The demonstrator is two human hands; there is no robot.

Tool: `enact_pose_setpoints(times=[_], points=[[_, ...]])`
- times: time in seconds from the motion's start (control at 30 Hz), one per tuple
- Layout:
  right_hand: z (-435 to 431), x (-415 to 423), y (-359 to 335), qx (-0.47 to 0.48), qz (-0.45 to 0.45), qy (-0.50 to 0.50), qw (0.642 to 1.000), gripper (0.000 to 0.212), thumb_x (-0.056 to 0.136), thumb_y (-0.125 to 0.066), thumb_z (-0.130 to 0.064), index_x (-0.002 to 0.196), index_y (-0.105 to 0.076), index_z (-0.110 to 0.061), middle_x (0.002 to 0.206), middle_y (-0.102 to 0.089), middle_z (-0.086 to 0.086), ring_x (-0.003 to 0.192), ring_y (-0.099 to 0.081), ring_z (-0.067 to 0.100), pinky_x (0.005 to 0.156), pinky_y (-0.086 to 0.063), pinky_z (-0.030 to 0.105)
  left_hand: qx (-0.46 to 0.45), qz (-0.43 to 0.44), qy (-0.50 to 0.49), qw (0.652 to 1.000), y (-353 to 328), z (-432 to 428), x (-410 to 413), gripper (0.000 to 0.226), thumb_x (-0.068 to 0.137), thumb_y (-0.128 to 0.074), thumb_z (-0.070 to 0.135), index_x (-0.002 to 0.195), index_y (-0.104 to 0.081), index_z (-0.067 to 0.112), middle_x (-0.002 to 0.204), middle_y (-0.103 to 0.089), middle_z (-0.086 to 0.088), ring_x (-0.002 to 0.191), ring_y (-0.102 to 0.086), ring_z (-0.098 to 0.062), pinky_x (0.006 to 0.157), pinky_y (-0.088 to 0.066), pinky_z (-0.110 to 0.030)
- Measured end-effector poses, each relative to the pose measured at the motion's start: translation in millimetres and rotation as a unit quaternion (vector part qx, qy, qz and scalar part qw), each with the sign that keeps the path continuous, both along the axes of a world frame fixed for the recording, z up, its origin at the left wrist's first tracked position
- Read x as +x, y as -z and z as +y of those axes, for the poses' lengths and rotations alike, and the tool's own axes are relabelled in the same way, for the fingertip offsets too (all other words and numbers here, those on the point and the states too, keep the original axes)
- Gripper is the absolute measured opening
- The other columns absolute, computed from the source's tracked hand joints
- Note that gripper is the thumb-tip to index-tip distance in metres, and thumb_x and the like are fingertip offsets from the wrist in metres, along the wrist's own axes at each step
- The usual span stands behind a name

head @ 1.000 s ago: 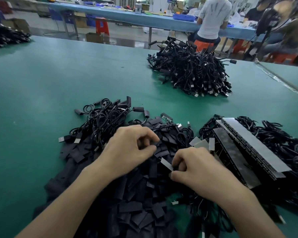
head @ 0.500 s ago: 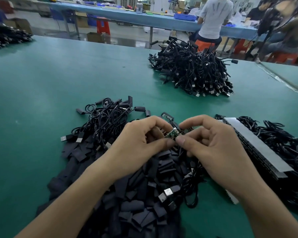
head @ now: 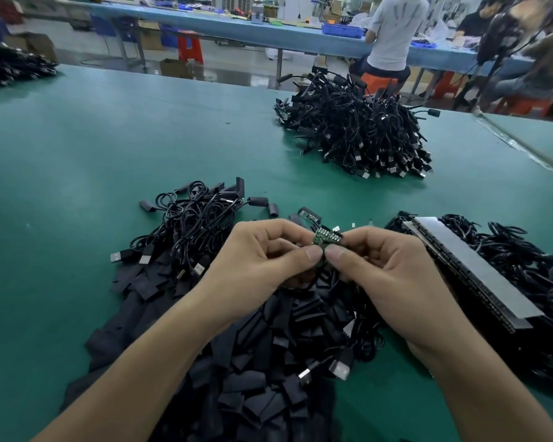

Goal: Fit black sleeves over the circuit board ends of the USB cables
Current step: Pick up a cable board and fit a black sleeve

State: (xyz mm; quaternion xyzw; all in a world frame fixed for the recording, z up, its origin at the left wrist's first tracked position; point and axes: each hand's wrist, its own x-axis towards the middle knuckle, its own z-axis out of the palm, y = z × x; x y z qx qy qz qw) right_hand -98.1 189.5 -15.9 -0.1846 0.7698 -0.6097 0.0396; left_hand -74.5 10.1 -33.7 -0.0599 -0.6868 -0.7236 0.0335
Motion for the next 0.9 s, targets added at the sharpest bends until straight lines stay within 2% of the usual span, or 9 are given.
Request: enact_pose_setpoints(times=[0.07,0.17,0.3,0.47,0.57,0.67,0.77,0.8,0.9], points=[[-2,0,2,-0.039,-0.030,-0.006,0.999,0.002,0.085,-0.073,-0.022,0.083,-0.073,-0.020,0.077,-0.072,0.005,0.068,-0.063,0.013,0.068,-0.053,0.033,0.000,-0.002,0.020,1.000,-2,-2,1,0.013,0.077,-0.077,0.018,0.088,-0.070,0.017,0.069,-0.073,-0.003,0.061,-0.066,-0.009,0.062,-0.051,-0.016],[-4,1,3,-0.066,-0.062,-0.028,0.996,0.015,0.078,-0.073,-0.035,0.085,-0.072,-0.022,0.083,-0.072,0.009,0.074,-0.065,0.018,0.076,-0.053,0.042,-0.016,0.006,0.031,0.999,-6,-6,1,0.011,0.082,-0.078,0.007,0.087,-0.070,0.013,0.069,-0.072,0.000,0.061,-0.064,-0.006,0.061,-0.049,-0.013],[-3,1,1,-0.092,-0.094,-0.064,0.989,0.009,0.079,-0.074,-0.031,0.083,-0.073,-0.022,0.075,-0.068,0.005,0.068,-0.062,0.015,0.068,-0.051,0.031,-0.037,0.032,0.035,0.998,-11,-8,2,0.004,0.076,-0.076,0.016,0.079,-0.074,0.017,0.073,-0.069,0.002,0.069,-0.060,-0.009,0.066,-0.048,-0.017],[-1,-1,-1,-0.122,-0.121,-0.070,0.983,0.010,0.080,-0.069,-0.028,0.079,-0.073,-0.020,0.077,-0.068,0.008,0.069,-0.061,0.018,0.070,-0.050,0.036,-0.045,0.041,0.038,0.997,-13,-11,3,0.010,0.076,-0.082,0.024,0.082,-0.075,0.019,0.075,-0.067,-0.001,0.071,-0.059,-0.013,0.069,-0.050,-0.021],[-1,-1,0,-0.100,-0.108,-0.064,0.987,0.011,0.078,-0.069,-0.028,0.077,-0.073,-0.018,0.074,-0.068,0.008,0.069,-0.061,0.021,0.070,-0.048,0.039,-0.044,0.041,0.044,0.997,-13,-10,3,0.003,0.081,-0.076,0.024,0.079,-0.074,0.023,0.070,-0.065,0.008,0.065,-0.057,-0.005,0.061,-0.046,-0.015],[-3,0,3,-0.083,-0.090,-0.065,0.990,0.014,0.080,-0.069,-0.029,0.081,-0.073,-0.016,0.075,-0.068,0.009,0.070,-0.061,0.023,0.071,-0.049,0.040,-0.049,0.051,0.036,0.997,-11,-6,2,0.014,0.083,-0.075,0.032,0.078,-0.071,0.020,0.066,-0.062,0.009,0.060,-0.052,-0.004,0.057,-0.042,-0.013],[-5,1,4,-0.105,-0.104,-0.082,0.986,0.019,0.086,-0.066,-0.031,0.085,-0.072,-0.013,0.081,-0.066,0.014,0.075,-0.059,0.026,0.075,-0.048,0.047,0.002,0.041,0.033,0.999,-9,-2,3,0.014,0.079,-0.070,0.030,0.078,-0.070,0.016,0.066,-0.062,0.010,0.061,-0.052,-0.002,0.059,-0.043,-0.012],[-5,2,4,-0.119,-0.115,-0.086,0.982,0.019,0.086,-0.066,-0.031,0.086,-0.072,-0.013,0.080,-0.065,0.013,0.074,-0.059,0.025,0.073,-0.050,0.045,0.020,0.038,0.036,0.998,-8,-1,3,0.013,0.080,-0.070,0.029,0.078,-0.070,0.016,0.067,-0.062,0.009,0.062,-0.053,-0.003,0.061,-0.045,-0.013],[-11,4,6,-0.182,-0.167,-0.094,0.964,0.011,0.082,-0.074,-0.026,0.082,-0.075,-0.016,0.071,-0.062,0.004,0.062,-0.055,0.013,0.056,-0.048,0.023,0.080,0.021,0.038,0.996,-3,3,4,0.012,0.084,-0.070,0.024,0.078,-0.070,0.014,0.069,-0.062,0.003,0.065,-0.055,-0.007,0.064,-0.049,-0.017]])
